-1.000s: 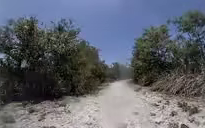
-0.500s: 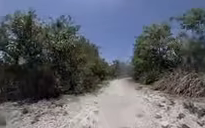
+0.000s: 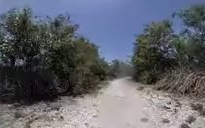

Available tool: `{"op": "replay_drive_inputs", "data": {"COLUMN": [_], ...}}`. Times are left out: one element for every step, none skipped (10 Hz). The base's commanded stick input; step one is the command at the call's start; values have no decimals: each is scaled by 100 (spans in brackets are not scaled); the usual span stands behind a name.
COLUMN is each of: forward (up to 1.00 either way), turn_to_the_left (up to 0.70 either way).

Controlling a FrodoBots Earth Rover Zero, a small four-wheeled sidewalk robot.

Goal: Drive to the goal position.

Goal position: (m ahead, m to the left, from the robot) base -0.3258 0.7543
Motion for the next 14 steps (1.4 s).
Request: {"op": "replay_drive_inputs", "data": {"forward": [30,30,30,30,30,30,30,30,30,30,30,30,30,30], "turn_to_the_left": [0,0,0,0,0,0,0,0,0,0,0,0,0,0]}}
